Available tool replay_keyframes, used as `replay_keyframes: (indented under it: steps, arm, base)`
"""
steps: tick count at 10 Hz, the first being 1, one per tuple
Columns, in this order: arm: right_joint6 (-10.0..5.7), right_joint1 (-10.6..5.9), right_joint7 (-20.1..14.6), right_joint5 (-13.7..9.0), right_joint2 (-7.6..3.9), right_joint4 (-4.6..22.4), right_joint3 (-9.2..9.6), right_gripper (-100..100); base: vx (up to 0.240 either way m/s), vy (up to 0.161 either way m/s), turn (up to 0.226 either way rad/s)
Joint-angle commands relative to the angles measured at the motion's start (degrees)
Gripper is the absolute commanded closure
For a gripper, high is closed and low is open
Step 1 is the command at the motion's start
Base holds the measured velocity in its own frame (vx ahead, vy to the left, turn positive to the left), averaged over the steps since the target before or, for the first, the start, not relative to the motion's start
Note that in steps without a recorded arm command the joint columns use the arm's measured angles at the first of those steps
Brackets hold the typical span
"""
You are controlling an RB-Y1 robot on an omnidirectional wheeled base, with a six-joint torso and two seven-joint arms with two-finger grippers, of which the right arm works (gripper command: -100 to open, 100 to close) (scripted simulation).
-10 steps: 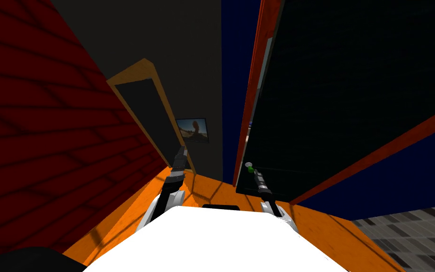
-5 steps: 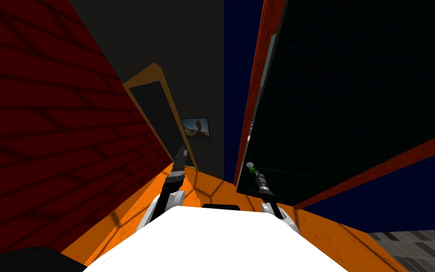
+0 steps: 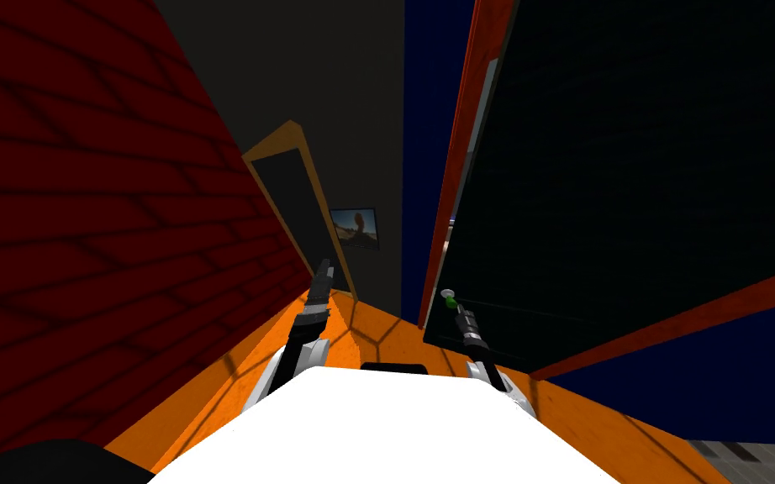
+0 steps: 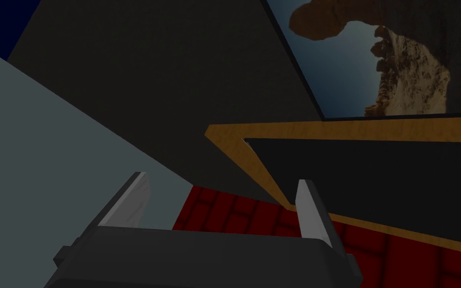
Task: Pull the door open
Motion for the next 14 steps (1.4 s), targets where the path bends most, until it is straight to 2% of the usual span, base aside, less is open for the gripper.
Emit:
replay_keyframes:
  steps: [1,3,4,5,11,13,14]
  arm:
    - [-1.60,-1.26,-0.73,0.14,0.74,1.00,0.82,100]
    - [-1.52,-0.96,-4.63,-2.33,0.50,0.86,1.35,100]
    - [-1.52,-0.96,-5.43,-2.33,0.50,0.86,1.35,100]
    - [-0.81,-0.69,-6.35,-3.33,-0.01,1.83,0.57,-100]
    - [-0.74,-1.16,-15.56,-8.42,1.96,1.25,0.66,-100]
    - [-0.74,-1.16,-15.95,-8.42,1.96,1.25,0.66,-100]
    - [-0.72,-1.26,-17.86,-9.43,2.35,1.13,0.67,-100]
  base:
    - [-0.019,-0.007,-0.015]
    - [-0.064,-0.018,0.136]
    - [-0.066,-0.032,0.085]
    - [-0.048,-0.039,0.056]
    - [-0.091,-0.038,0.086]
    - [-0.040,-0.010,0.046]
    - [-0.031,-0.006,0.050]
